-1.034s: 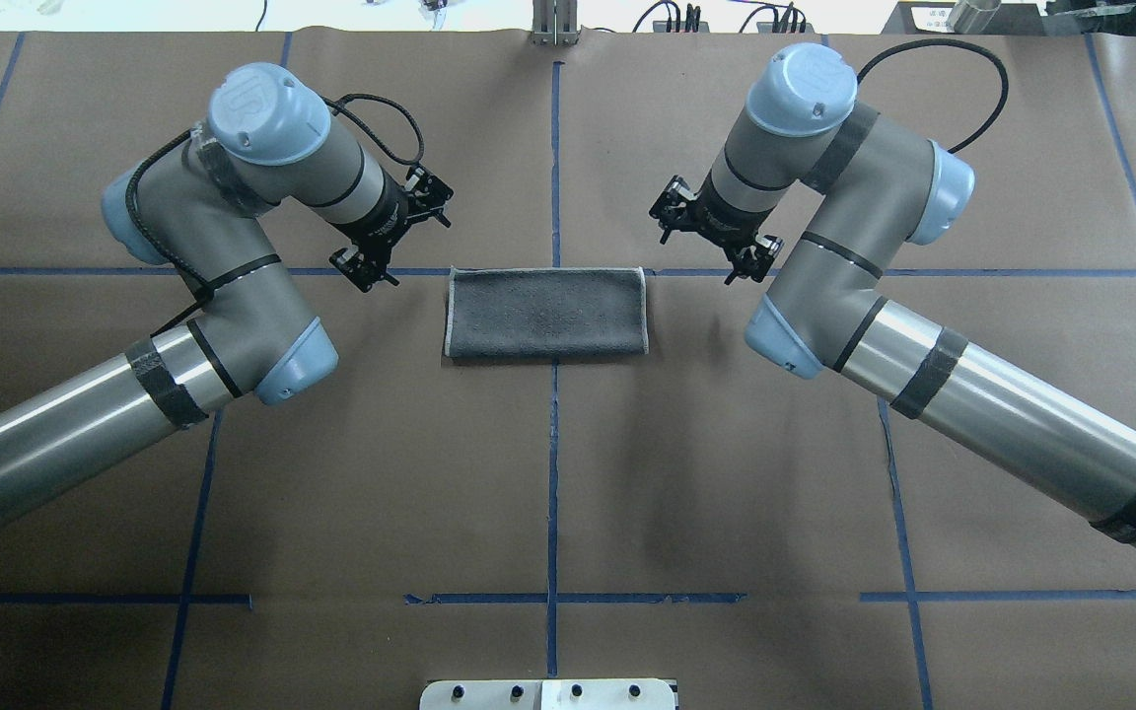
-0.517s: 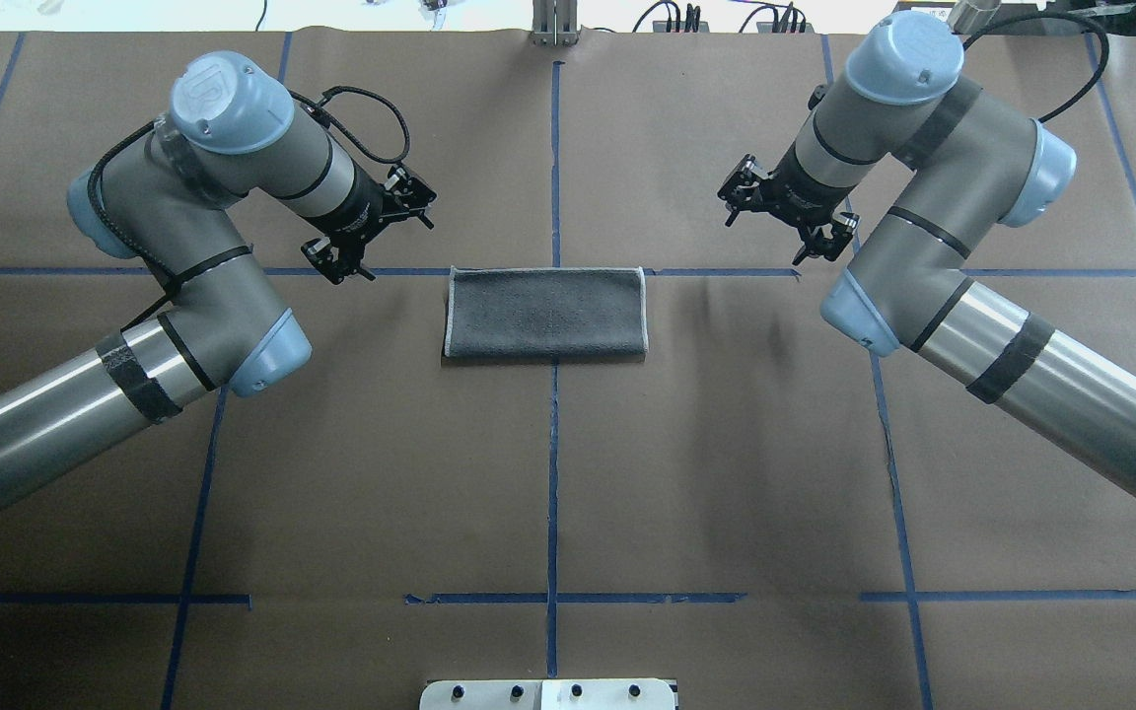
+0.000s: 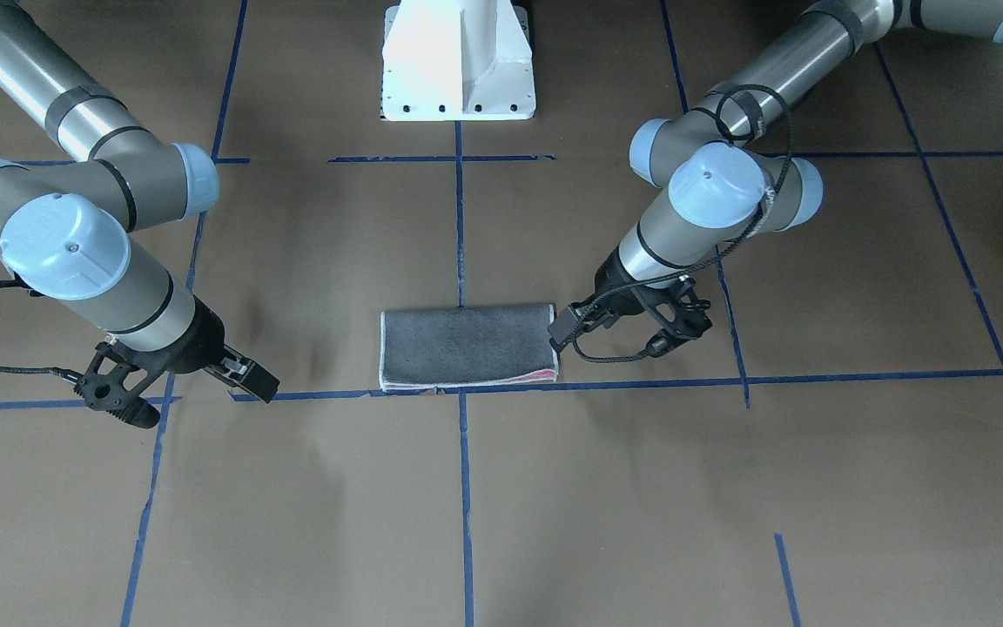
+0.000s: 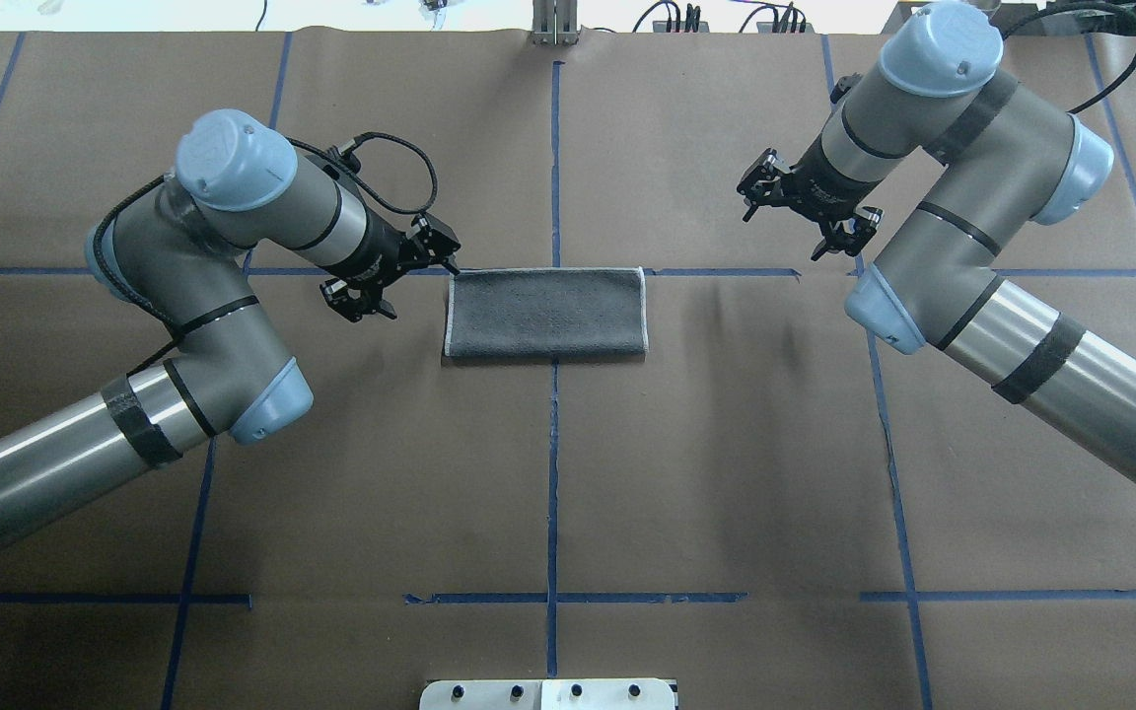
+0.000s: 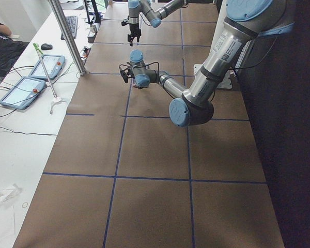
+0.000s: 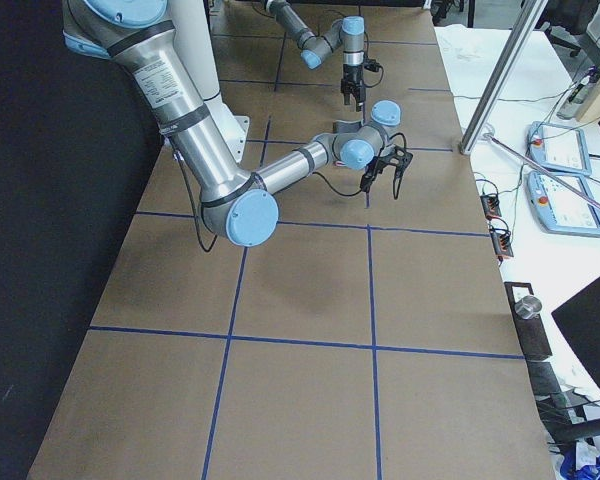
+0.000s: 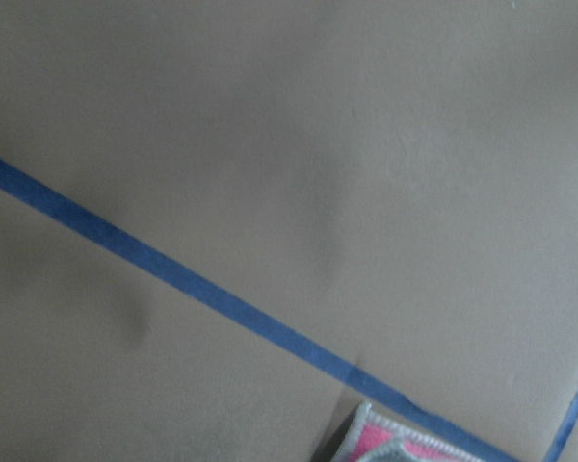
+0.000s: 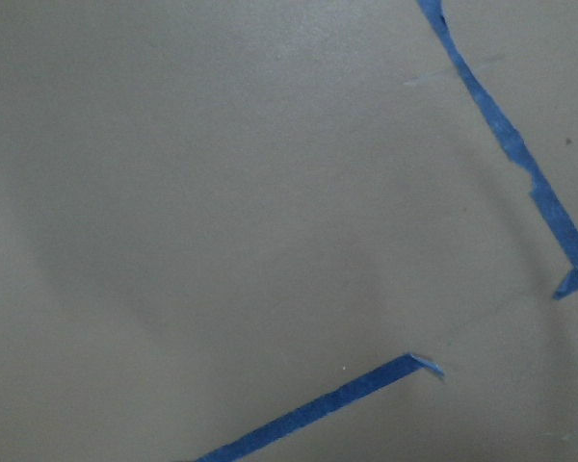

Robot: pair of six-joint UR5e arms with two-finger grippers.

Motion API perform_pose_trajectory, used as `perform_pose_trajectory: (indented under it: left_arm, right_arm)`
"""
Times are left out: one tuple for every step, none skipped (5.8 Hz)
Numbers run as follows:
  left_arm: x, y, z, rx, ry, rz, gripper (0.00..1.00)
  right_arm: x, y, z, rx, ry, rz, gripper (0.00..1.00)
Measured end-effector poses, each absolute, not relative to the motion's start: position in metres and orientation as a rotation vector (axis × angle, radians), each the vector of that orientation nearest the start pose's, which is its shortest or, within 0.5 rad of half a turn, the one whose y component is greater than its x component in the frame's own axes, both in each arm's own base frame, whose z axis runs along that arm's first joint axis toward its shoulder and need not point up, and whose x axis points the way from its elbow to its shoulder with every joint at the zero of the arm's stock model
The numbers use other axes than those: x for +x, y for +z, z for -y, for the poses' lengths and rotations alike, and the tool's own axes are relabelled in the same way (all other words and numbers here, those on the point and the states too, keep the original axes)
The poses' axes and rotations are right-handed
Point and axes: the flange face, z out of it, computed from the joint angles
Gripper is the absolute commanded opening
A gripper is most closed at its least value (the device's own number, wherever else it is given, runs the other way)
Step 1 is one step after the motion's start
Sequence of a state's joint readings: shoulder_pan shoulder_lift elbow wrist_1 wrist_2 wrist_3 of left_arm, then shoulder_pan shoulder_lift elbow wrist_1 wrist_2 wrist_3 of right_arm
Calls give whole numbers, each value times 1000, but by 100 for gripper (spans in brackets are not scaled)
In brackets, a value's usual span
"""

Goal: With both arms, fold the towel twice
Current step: 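Raise both grippers and move the left gripper to the strip's end, then grasp the end of the folded grey strip with the left gripper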

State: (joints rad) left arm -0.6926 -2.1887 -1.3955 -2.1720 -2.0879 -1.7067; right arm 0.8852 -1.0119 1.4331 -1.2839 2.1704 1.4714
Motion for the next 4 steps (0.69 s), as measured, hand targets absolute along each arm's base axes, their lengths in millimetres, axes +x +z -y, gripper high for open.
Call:
perform_pose_trajectory:
  left_arm:
    - [520,298,513,-162,-407,-1116,85]
    - [524,302,508,-140,-356,-1112,68]
    - [525,305,506,-127,-332,-1108,63]
    - [528,306,504,-124,-324,-1105,61]
  right_arm:
    - [-391,362,600,-184,521,883,100]
    - [-390,363,600,-184,522,882,100]
    - [-390,364,599,-184,521,881,100]
    - [-390,364,599,-183,521,881,100]
